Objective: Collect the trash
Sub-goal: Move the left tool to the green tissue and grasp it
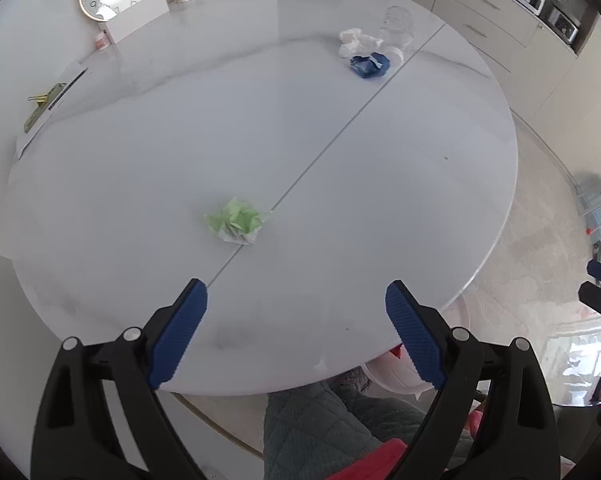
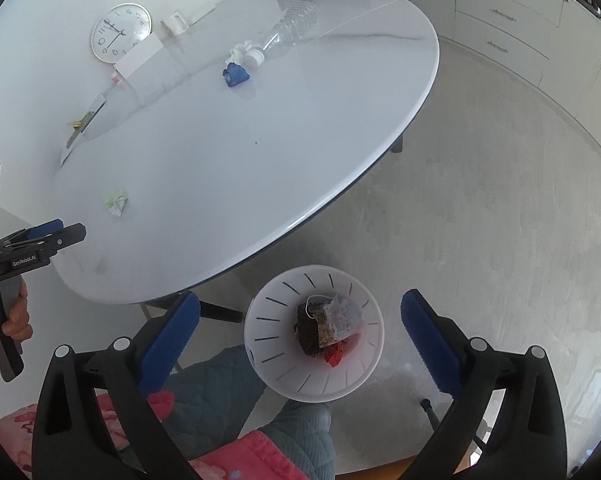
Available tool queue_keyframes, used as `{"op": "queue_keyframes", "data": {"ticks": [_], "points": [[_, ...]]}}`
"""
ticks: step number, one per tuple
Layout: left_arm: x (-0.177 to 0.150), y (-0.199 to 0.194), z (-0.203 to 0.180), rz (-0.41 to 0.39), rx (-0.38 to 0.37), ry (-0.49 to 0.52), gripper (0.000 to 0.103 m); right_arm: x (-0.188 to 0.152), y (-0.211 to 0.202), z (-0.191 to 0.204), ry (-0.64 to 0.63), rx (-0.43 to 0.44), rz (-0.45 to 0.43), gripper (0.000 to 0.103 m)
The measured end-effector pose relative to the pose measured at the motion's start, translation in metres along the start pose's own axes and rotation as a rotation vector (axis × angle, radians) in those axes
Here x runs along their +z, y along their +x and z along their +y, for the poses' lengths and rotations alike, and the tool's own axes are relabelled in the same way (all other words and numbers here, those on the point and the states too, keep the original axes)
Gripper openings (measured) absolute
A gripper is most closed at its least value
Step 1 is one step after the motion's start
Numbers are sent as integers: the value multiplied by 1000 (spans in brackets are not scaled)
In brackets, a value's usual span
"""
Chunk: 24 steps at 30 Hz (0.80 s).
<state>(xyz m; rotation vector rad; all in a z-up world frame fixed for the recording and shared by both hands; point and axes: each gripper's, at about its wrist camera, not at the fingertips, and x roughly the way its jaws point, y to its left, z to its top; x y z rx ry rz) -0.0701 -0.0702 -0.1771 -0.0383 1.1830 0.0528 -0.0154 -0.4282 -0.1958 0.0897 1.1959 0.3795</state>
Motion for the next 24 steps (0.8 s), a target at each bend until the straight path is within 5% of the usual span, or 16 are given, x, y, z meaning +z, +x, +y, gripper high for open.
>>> {"op": "queue_keyframes", "data": {"ticks": [19,24], "points": [[31,69,36,-5,27,81,86,82,54,81,-84,-7,15,100],[39,83,44,11,7,116,76,99,70,94,-83,-22,27,100]]}}
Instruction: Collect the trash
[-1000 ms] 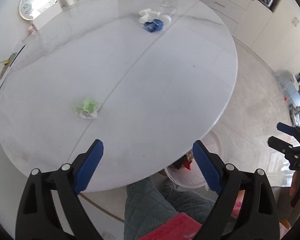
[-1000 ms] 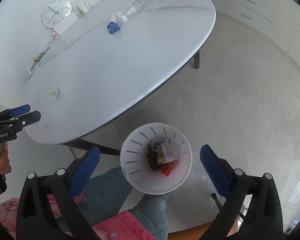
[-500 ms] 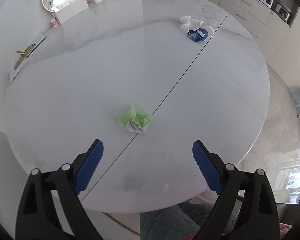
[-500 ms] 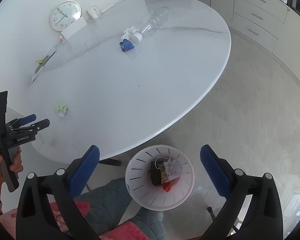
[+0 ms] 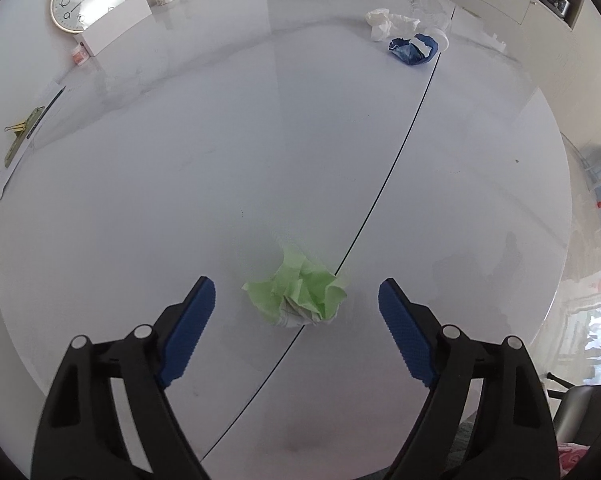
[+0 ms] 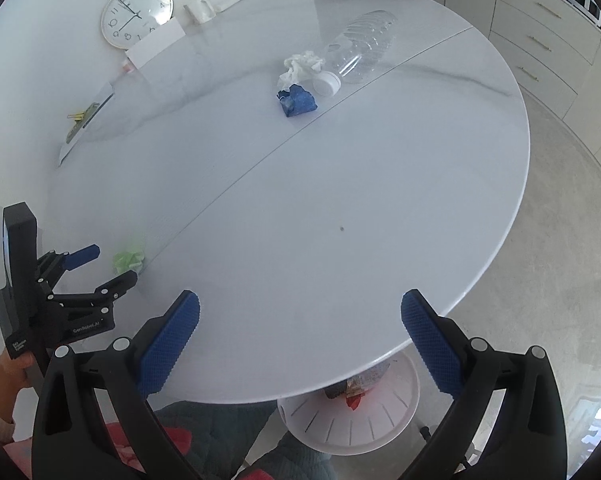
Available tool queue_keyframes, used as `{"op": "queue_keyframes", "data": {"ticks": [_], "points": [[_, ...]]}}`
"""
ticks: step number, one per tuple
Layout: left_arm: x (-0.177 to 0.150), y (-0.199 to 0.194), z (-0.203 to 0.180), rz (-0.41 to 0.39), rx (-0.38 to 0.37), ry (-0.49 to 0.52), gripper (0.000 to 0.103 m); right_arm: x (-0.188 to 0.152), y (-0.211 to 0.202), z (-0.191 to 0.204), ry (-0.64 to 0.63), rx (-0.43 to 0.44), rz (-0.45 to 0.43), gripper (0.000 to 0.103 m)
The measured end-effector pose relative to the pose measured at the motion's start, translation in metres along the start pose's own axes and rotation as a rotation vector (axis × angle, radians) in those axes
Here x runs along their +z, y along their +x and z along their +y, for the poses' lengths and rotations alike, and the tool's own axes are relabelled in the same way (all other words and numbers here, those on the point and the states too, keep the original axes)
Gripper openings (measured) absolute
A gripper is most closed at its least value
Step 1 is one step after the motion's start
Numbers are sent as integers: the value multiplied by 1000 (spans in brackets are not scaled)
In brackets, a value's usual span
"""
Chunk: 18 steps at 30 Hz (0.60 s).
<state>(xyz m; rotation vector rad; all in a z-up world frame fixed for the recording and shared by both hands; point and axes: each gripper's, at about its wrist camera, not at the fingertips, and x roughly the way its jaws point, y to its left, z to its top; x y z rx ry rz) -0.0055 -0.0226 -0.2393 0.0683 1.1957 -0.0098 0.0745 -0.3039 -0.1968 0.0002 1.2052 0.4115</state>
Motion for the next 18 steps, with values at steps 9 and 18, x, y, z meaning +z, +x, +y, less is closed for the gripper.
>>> {"op": "queue_keyframes", "data": {"ticks": [9,18], "points": [[5,16,4,32,-54,89,37,39,29,13,13,-2,16,100],[32,20,-3,19,-122,130,34,86,65,11,78,-29,-15,100]]}}
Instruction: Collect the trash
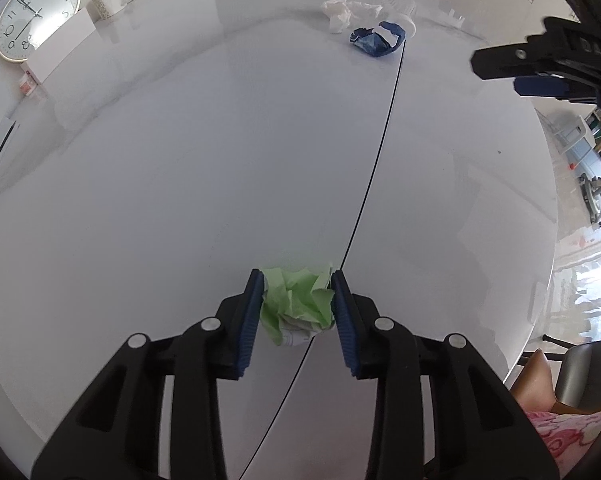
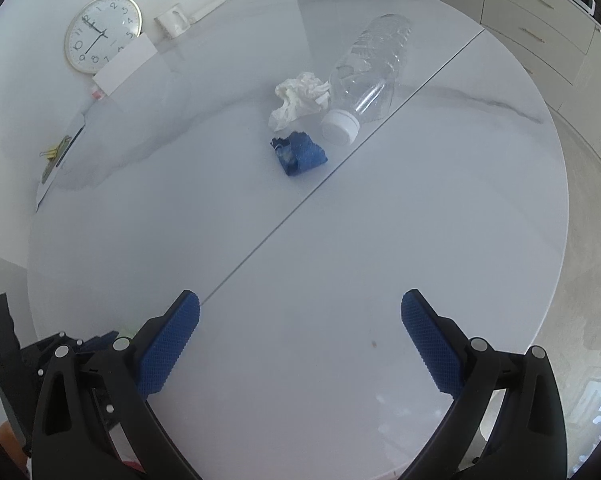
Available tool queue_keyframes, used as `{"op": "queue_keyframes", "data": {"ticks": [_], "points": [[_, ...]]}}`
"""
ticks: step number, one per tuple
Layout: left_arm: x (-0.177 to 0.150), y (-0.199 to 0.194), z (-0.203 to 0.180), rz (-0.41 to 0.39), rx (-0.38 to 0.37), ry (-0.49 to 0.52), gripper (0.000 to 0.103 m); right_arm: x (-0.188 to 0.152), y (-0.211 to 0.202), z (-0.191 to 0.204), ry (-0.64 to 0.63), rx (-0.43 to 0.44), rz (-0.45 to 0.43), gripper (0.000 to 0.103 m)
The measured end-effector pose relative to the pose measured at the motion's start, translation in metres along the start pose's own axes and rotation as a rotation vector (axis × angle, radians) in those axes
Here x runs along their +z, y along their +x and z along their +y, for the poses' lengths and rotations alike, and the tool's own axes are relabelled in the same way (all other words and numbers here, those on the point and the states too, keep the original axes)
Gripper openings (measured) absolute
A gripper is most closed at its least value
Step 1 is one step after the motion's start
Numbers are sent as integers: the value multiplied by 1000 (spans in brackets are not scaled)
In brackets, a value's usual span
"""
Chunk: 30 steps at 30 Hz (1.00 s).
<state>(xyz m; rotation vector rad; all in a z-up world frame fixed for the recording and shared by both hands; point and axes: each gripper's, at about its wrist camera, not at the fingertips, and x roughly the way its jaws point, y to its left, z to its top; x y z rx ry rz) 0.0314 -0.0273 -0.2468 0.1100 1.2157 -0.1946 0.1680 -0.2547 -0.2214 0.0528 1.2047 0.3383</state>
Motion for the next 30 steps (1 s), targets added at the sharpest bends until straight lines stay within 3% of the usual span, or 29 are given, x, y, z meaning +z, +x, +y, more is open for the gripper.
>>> {"op": "queue_keyframes", "data": {"ticks": [5,7,14,18,24,30], "points": [[24,1,12,-13,-55,2,34,35,31,3,33,-30,-29,100],[31,1,20,-12,-82,-13,34,47,44,2,57,-37,-29,89],[45,-4,41,-21,-111,-36,34,71,83,-1,125,-55,7,72],[47,-6,48,-23,-122,-45,34,75,87,2,114,-90,3,59],[43,-9,53,-10,-122,-48,34,78,89,7,94,-81,15,32],[48,-11,44,-5,-109,-37,34,78,86,14,57,-80,16,22]]}}
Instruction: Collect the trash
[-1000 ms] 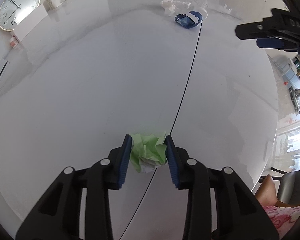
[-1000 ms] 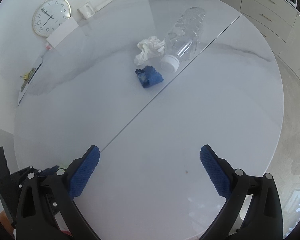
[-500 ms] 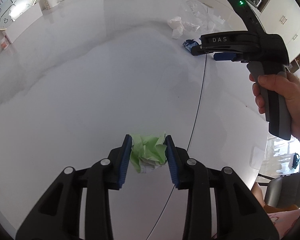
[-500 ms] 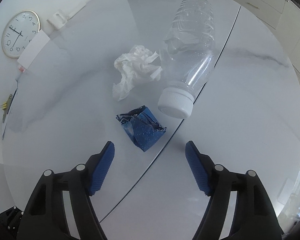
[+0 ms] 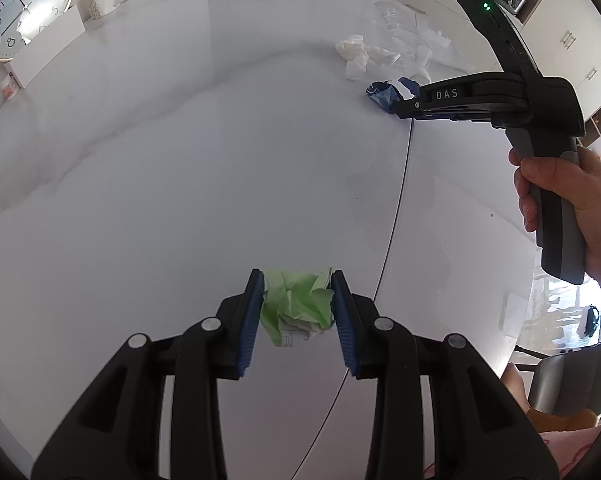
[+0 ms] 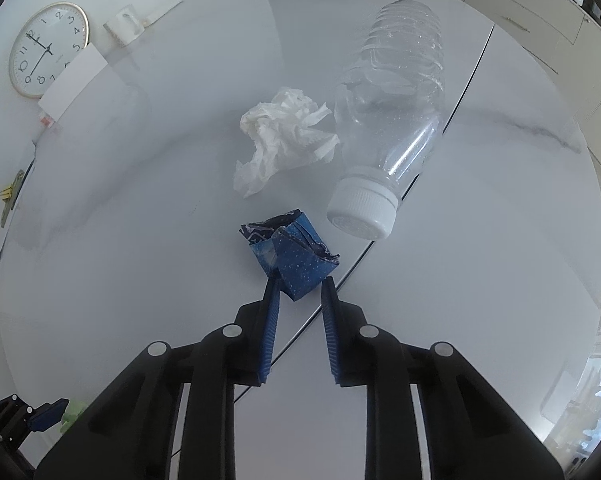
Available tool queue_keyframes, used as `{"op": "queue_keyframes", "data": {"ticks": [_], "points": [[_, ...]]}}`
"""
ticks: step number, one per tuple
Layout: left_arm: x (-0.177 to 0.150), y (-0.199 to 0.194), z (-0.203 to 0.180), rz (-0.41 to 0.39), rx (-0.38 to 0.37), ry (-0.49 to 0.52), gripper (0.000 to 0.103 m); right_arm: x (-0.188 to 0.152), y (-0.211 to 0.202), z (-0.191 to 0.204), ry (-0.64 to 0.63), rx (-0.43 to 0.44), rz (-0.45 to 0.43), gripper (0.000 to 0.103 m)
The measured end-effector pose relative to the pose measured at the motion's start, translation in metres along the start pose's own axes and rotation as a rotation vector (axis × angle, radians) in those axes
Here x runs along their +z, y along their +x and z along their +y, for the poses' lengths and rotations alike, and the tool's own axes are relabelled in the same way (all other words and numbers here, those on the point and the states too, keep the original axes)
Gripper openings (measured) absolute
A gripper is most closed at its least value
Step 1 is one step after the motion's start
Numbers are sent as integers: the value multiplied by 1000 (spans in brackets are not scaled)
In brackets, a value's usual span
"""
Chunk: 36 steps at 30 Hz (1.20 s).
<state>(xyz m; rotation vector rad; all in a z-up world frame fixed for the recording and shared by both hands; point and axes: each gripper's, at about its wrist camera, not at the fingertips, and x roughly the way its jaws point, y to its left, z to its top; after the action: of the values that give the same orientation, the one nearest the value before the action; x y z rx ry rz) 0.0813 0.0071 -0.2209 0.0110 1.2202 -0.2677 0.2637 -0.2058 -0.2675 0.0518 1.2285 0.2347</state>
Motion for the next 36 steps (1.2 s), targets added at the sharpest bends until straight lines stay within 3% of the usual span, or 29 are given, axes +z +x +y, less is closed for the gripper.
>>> {"op": "queue_keyframes", "data": {"ticks": [10,19,27,36], "points": [[-2,-12,-31,-17,-18,46,34,-22,-51,-10,-51,32,-58,17],[-16,-24,-85,-40,-49,112,34,-89,-129,-62,-42,54,-95,17],[-18,-25,-92,-34,-78,119,34,-79,-122,-58,-31,95,-121,17],[-5,-17,-54,-27,-72,140,34,-24,-50,-12,7,99,-93,55]]}}
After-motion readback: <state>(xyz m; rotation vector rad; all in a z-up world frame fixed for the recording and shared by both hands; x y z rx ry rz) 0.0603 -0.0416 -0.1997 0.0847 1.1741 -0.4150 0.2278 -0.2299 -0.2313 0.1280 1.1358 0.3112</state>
